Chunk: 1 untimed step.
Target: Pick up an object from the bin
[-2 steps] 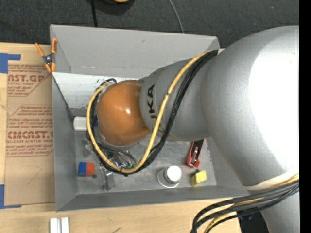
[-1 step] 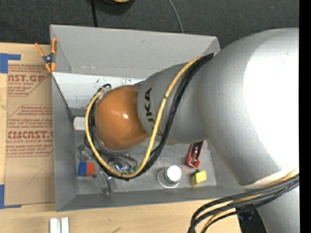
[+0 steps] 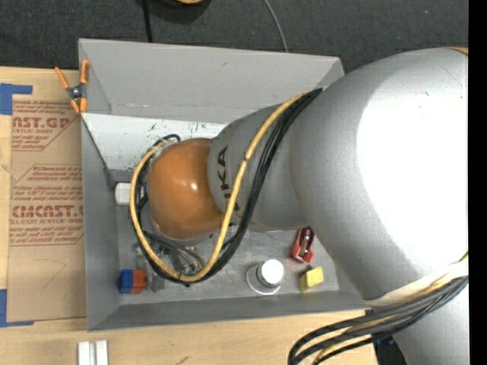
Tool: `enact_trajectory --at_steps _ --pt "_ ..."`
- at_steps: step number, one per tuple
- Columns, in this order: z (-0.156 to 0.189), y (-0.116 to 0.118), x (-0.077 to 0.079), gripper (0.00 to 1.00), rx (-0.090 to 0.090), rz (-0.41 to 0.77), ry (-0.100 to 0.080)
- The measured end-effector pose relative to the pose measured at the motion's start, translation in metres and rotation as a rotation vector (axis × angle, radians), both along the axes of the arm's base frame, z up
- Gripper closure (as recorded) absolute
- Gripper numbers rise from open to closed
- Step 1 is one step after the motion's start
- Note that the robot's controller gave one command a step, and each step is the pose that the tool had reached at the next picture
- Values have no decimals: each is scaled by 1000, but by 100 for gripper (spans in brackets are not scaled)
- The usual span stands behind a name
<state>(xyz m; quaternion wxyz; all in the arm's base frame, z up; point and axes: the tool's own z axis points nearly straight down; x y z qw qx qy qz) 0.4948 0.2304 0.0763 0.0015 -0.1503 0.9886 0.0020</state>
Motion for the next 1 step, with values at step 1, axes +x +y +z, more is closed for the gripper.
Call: enact_trajectory --at_steps 1 --pt "0 0 1 0 1 -1 -1"
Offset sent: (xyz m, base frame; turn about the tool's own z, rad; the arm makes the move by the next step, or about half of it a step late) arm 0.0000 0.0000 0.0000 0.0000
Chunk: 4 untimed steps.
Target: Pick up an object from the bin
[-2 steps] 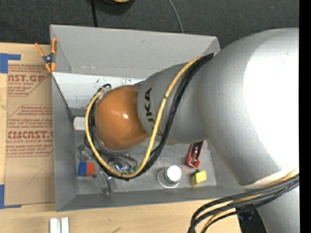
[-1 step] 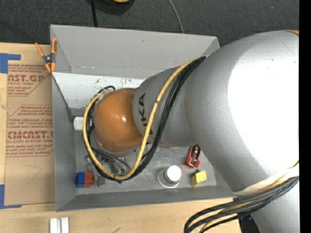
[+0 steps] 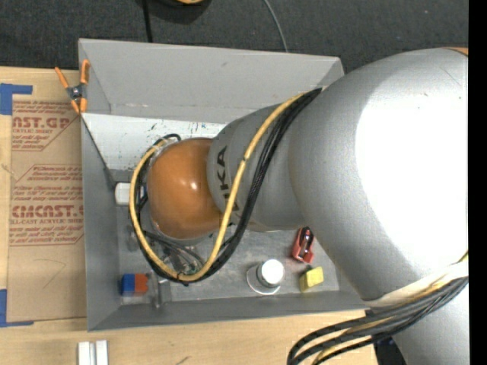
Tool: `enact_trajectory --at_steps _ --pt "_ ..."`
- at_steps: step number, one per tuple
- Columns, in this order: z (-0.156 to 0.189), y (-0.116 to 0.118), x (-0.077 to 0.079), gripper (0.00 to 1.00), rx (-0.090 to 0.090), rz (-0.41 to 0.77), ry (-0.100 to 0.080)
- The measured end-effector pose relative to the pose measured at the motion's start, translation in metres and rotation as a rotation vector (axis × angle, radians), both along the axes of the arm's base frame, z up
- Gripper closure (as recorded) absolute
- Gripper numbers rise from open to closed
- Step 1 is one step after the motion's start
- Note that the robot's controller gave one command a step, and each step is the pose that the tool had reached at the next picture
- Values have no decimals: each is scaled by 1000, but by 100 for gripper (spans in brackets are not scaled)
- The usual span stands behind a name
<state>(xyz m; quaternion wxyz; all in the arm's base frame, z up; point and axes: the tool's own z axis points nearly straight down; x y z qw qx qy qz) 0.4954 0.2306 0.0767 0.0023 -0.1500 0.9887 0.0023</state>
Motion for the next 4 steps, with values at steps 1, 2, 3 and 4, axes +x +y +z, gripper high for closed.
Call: enact_trajectory --at_steps 1,2,3,4 --pt "0 0 0 0 0 0 0" --pt "-3 6 -1 0 1 130 -8" --pt "-5 14 -3 0 -3 378 -11" --pt "-3 12 -6 0 5 163 -21"
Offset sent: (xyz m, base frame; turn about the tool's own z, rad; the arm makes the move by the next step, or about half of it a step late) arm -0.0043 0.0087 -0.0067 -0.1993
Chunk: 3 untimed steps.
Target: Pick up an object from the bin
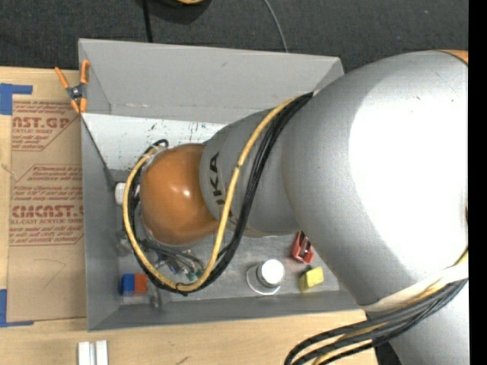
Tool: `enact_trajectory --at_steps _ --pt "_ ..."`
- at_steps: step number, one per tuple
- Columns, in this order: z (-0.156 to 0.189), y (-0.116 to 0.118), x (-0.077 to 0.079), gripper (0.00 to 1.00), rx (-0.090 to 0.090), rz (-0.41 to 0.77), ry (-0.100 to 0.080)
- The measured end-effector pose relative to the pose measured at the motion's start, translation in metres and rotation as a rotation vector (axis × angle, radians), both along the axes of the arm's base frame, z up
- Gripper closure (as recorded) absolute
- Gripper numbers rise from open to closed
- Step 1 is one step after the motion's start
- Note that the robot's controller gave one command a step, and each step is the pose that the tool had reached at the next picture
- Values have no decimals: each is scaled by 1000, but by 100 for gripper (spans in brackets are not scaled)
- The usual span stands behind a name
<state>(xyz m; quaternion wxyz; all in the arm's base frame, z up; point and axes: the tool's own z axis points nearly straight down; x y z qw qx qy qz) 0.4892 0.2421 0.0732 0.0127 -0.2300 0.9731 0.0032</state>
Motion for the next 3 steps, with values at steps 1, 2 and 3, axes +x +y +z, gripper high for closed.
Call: enact_trajectory --at_steps 1,2,3 --pt "0 -2 -3 0 -2 121 -5" --pt "-1 -2 -4 0 -6 264 -9" --pt "-3 0 -9 100 -4 113 1"
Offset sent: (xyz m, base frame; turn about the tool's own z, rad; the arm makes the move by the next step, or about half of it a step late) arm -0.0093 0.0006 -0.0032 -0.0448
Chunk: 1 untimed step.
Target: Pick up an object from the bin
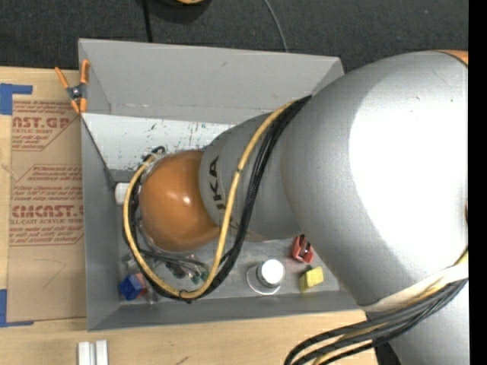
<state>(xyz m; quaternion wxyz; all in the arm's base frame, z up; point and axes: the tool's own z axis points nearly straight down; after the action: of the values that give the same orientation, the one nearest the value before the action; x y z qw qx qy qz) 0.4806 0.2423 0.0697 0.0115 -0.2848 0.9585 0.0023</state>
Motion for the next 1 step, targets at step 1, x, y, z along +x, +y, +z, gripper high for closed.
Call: enact_trajectory --at_steps 1 --pt "0 0 0 100 -1 35 -1"
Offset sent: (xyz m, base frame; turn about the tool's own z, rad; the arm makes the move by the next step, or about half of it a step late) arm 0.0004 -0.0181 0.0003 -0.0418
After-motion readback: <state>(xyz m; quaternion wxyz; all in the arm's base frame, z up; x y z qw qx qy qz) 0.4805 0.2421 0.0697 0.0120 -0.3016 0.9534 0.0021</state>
